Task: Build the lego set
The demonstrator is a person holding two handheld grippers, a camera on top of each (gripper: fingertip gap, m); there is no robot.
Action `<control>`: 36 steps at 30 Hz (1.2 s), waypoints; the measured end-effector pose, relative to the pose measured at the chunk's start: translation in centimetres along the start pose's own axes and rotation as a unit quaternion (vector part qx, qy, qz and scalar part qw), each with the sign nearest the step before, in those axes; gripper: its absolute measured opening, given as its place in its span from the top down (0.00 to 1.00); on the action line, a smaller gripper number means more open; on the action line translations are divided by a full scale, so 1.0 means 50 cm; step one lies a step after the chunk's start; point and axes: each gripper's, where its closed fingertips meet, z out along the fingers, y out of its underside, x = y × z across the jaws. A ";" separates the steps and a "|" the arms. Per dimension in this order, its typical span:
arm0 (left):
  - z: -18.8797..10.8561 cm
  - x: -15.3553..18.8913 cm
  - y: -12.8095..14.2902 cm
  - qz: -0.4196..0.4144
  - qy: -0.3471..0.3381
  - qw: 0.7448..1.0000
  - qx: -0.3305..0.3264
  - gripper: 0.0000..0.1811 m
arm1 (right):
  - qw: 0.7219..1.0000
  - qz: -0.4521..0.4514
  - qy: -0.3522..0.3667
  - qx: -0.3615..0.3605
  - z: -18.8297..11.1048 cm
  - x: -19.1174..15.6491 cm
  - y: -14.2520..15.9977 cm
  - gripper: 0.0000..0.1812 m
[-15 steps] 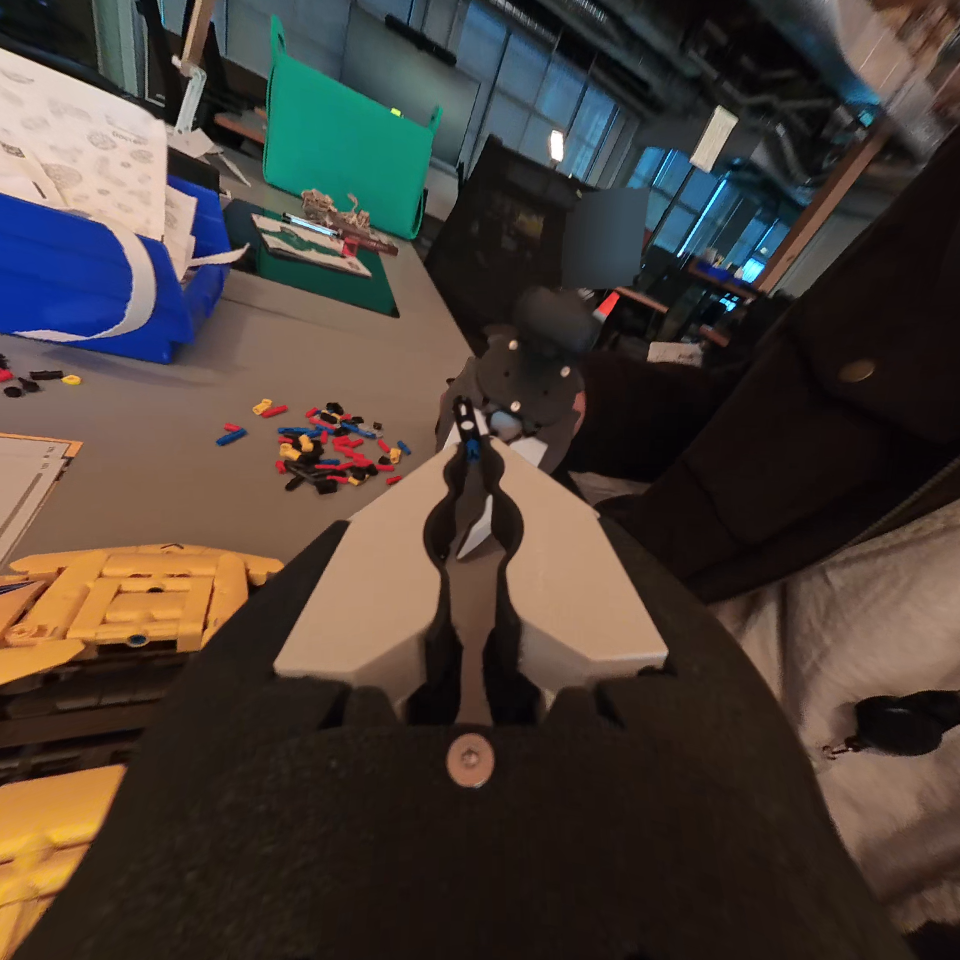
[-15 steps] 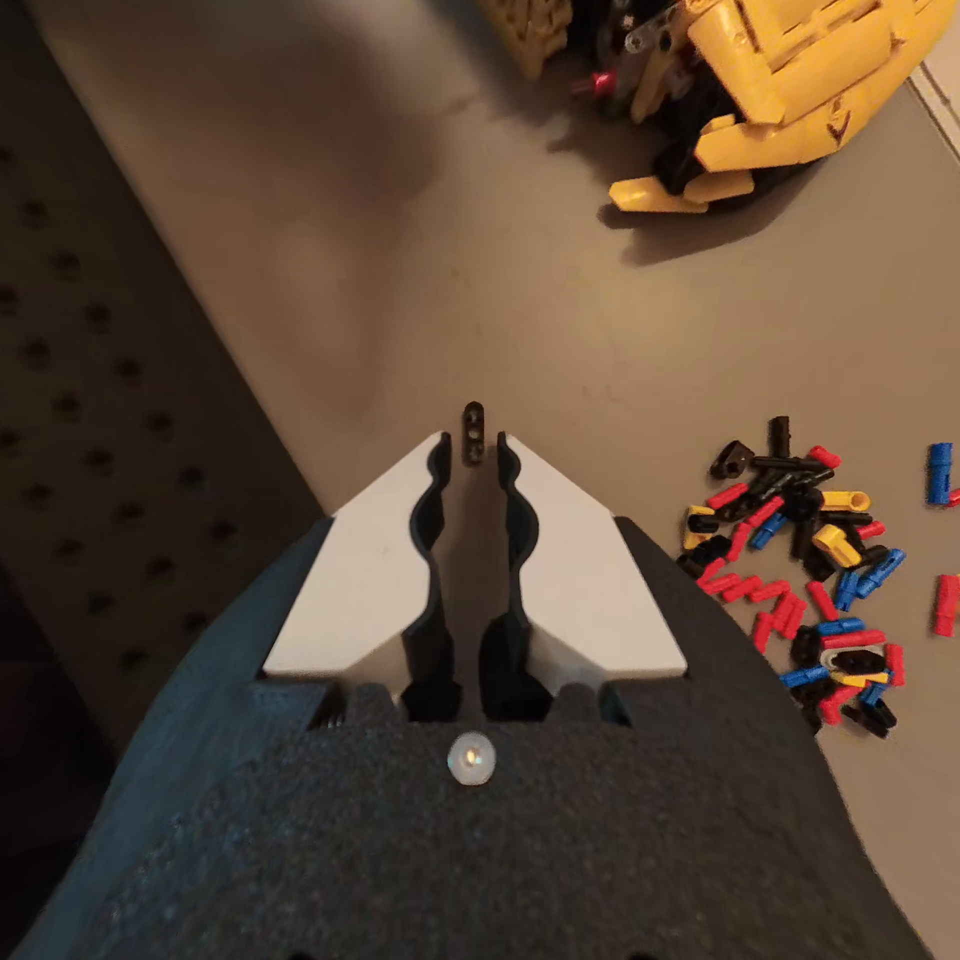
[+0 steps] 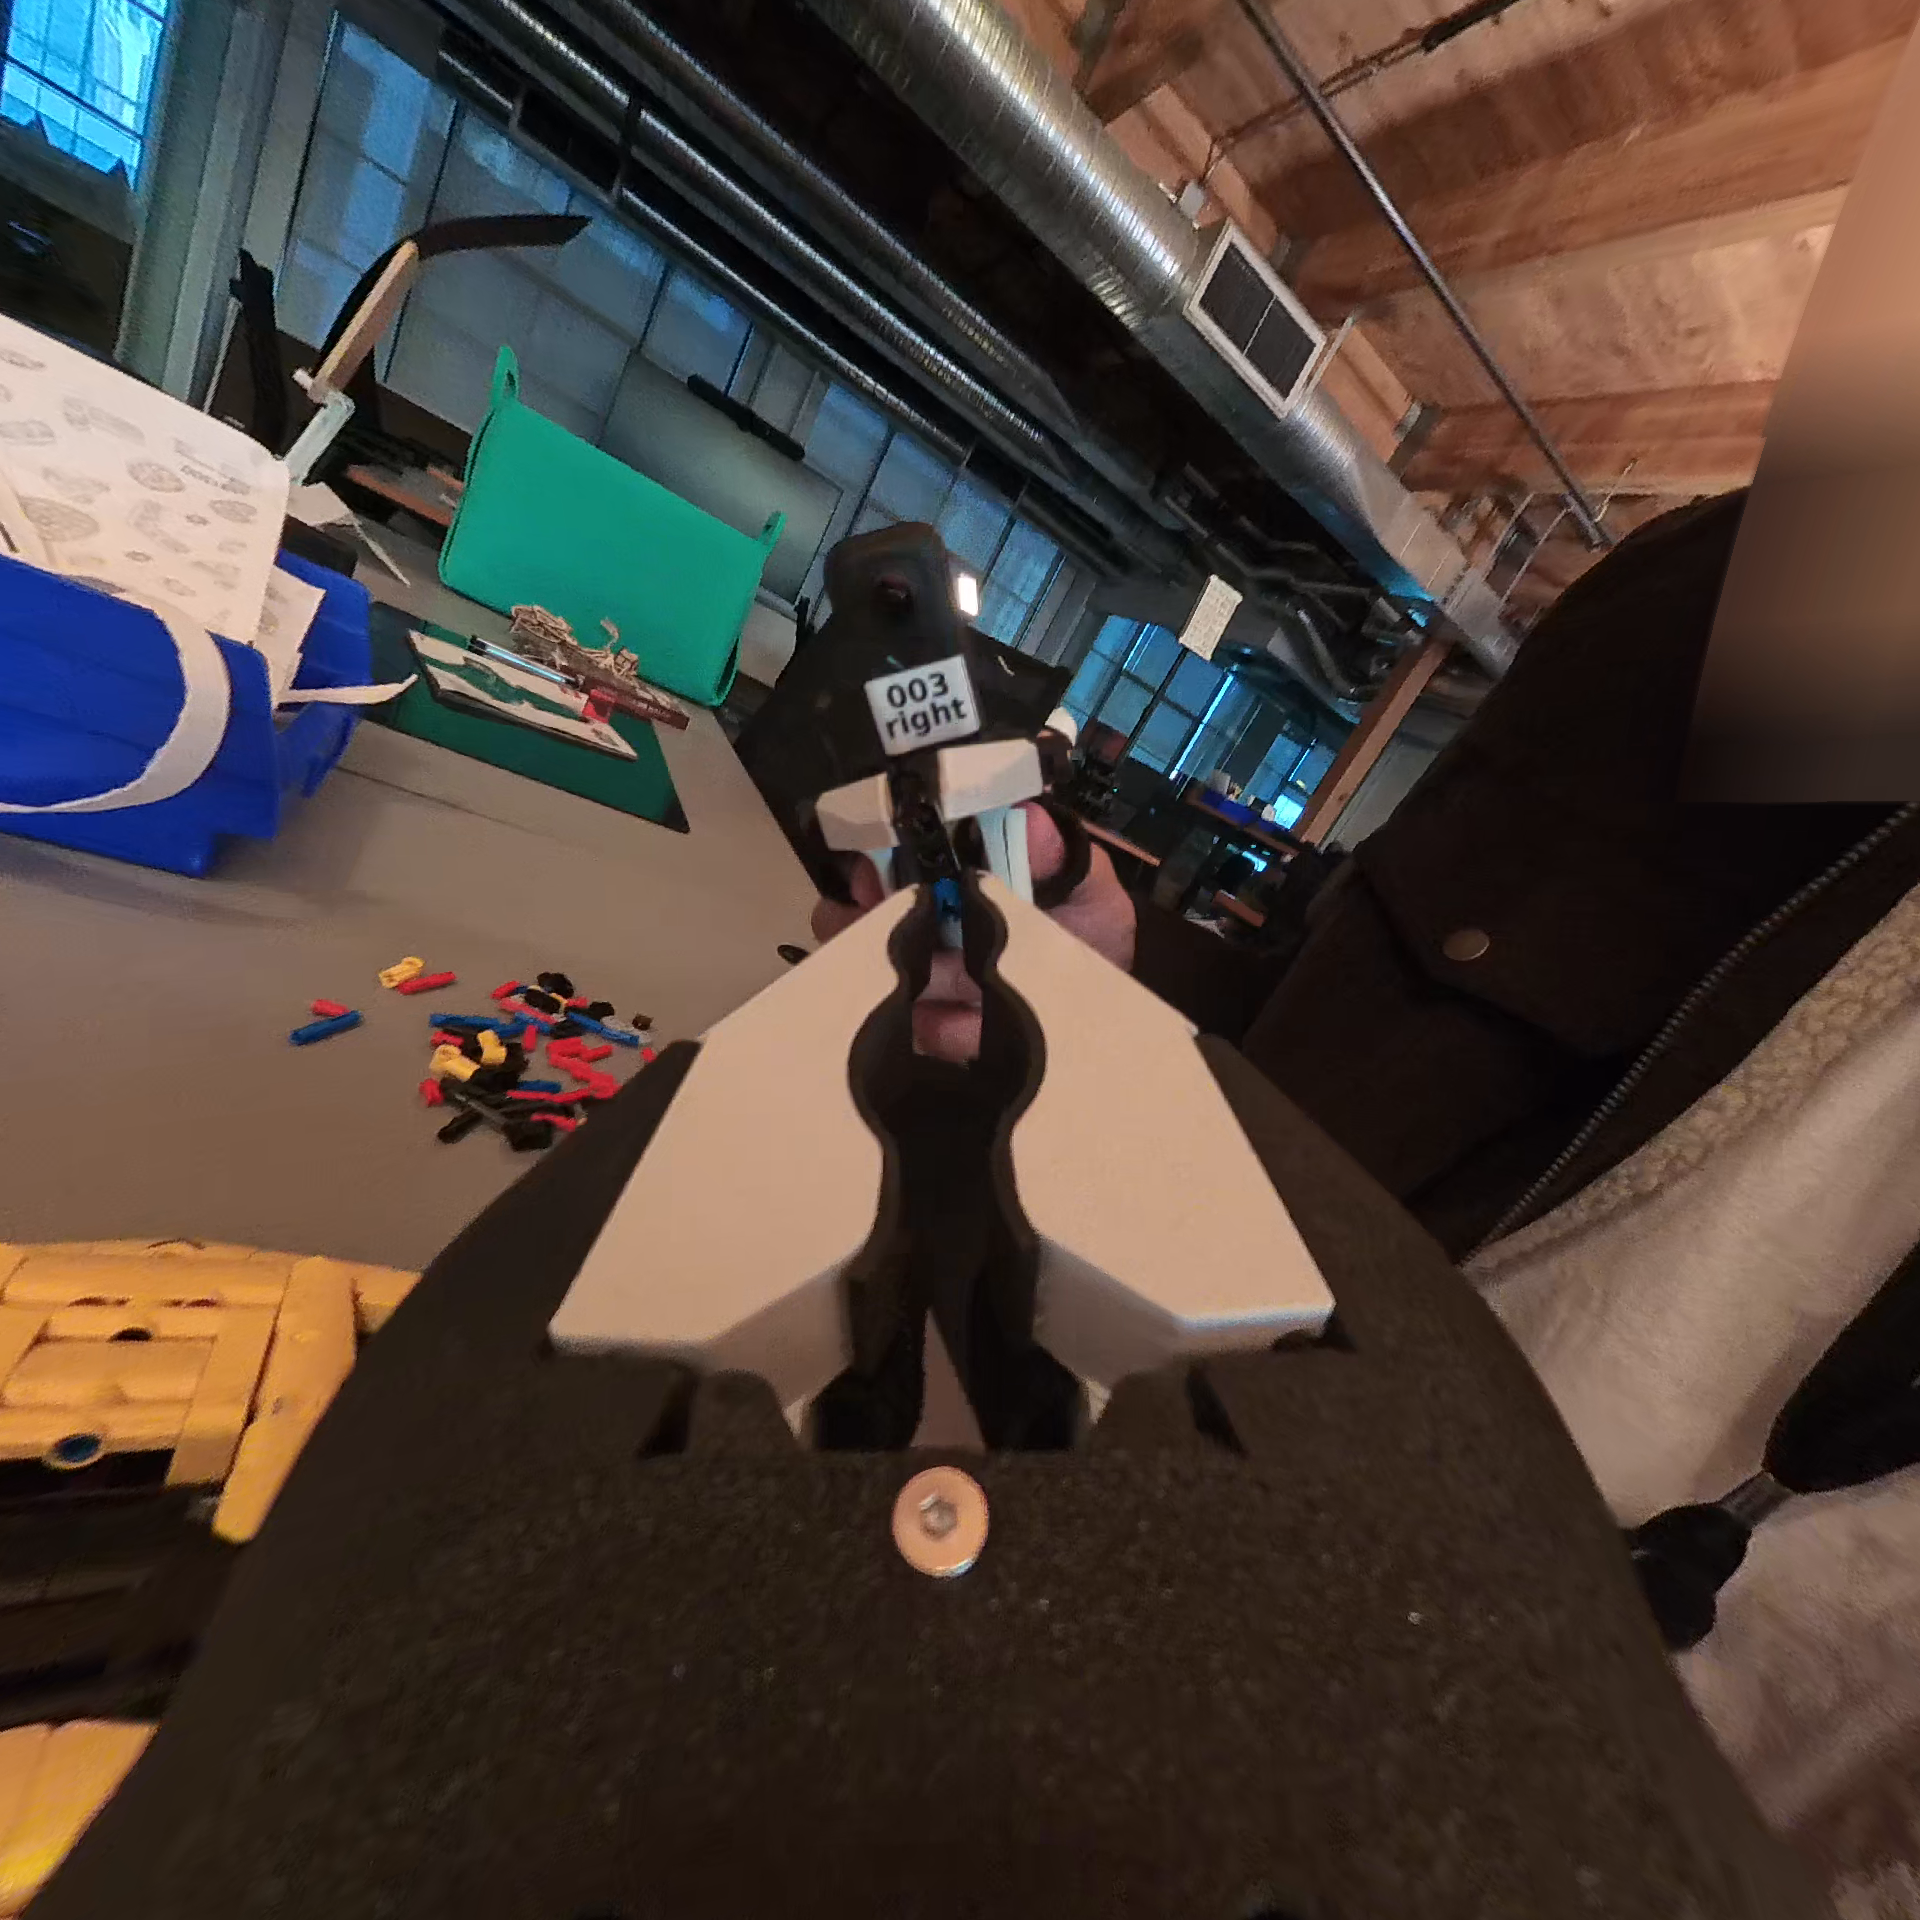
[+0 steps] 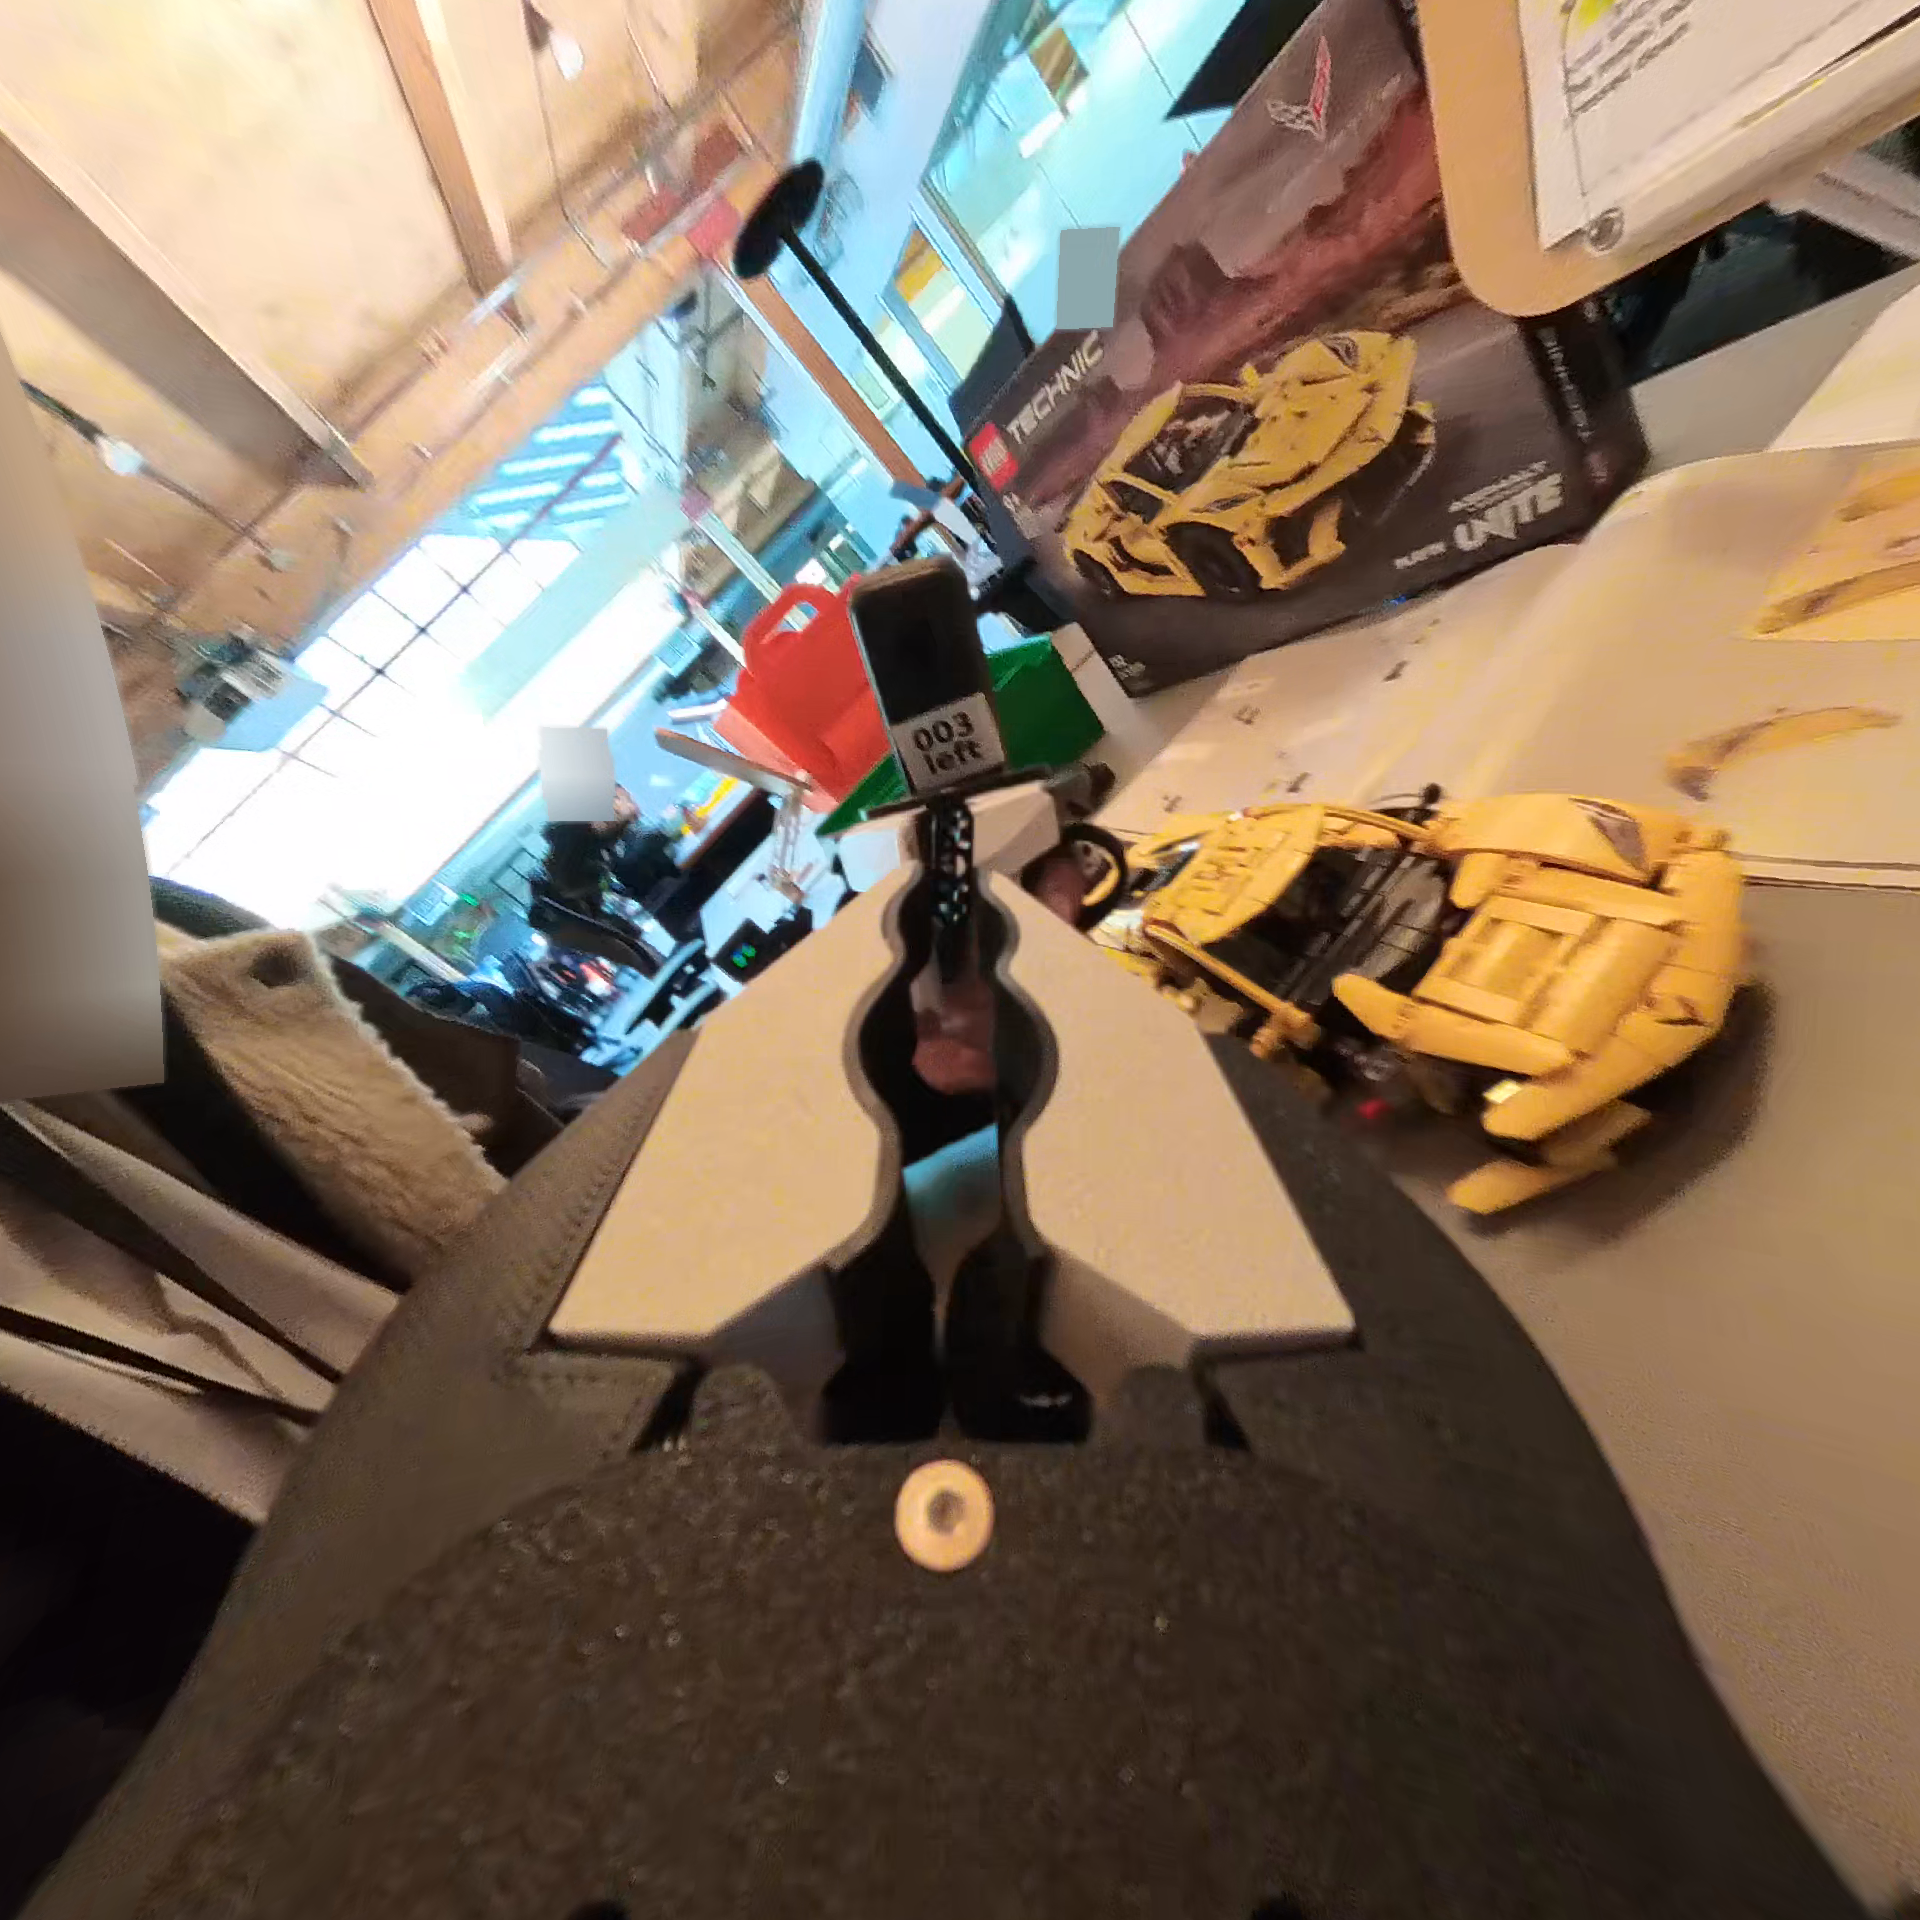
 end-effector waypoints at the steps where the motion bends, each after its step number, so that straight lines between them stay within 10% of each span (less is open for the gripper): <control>1: 0.002 0.001 0.000 -0.002 0.001 1.000 0.002 0.98 | 1.000 0.009 -0.010 0.008 0.008 -0.006 0.000 0.97; 36: 0.024 -0.041 -0.007 -0.005 -0.099 0.993 0.070 0.98 | 0.985 0.094 0.033 0.143 0.017 0.034 -0.013 0.97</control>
